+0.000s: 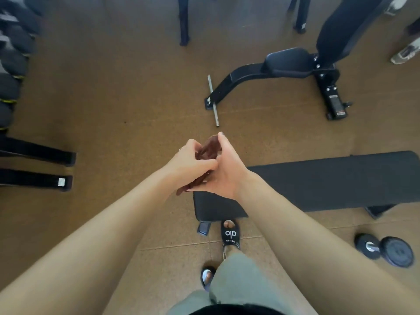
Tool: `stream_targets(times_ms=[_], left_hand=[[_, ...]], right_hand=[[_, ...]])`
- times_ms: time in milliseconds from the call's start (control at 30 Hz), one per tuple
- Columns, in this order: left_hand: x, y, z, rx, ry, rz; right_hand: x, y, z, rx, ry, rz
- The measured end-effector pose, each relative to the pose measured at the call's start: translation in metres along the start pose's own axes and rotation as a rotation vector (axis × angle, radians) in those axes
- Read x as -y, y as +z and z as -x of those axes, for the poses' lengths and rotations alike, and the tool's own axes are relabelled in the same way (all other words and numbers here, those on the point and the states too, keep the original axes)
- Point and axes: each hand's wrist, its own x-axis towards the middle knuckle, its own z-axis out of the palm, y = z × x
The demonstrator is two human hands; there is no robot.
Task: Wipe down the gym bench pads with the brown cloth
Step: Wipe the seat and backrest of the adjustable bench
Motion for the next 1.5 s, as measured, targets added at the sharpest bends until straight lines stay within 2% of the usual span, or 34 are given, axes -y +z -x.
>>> stream_targets(times_ms=[100,200,300,367,433,467,567,667,800,933,1100,1200,1333,1500], left_hand=[[-0.017,-0.021,-0.01,0.06,0.021,-0.107],[-0.033,-0.041,-0.028,-0.021,0.087,-0.186],[-0.049,-0.075,-0.051,-0.02,0.095,-0.178],[-0.058,-0.1,-0.069,0.046,0.072,-0.139],[-0.062,-0.126,-0.09,0.138,0.023,-0.084],[-0.063,-0.138,-0.102,0.182,0.006,-0.062],[-0.064,-0.179,-0.147,0.303,0.023,-0.082],[-0.067,-0.224,-0.204,0.395,0.088,-0.182],[-0.072,-0.29,-0.269,0.503,0.177,-0.357],[-0.081,-0.345,-0.31,0.507,0.228,-0.419],[-0.089,-0.388,-0.35,0.498,0.253,-0.335],[-0.102,-0.389,-0.371,0.52,0.219,-0.286],[-0.133,-0.375,-0.391,0.591,0.275,-0.362],[-0.188,-0.357,-0.429,0.614,0.308,-0.438]], right_hand=[[0.027,0.013,-0.007,0.014,0.02,0.003],[0.053,0.028,-0.008,0.037,0.026,0.086],[0.088,0.039,-0.011,-0.07,0.029,0.422],[0.109,0.044,-0.021,-0.285,0.023,0.713],[0.128,0.051,-0.038,-0.489,-0.133,0.9],[0.137,0.057,-0.047,-0.508,-0.255,0.922],[0.162,0.088,-0.074,-0.4,-0.521,0.987],[0.183,0.12,-0.117,-0.324,-0.481,1.181],[0.211,0.161,-0.173,-0.484,-0.344,1.477],[0.237,0.202,-0.205,-0.52,-0.359,1.356],[0.268,0.221,-0.229,-0.519,-0.324,1.137],[0.282,0.215,-0.233,-0.568,-0.348,1.037],[0.302,0.194,-0.232,-0.622,-0.38,1.001],[0.342,0.161,-0.225,-0.614,-0.433,0.811]])
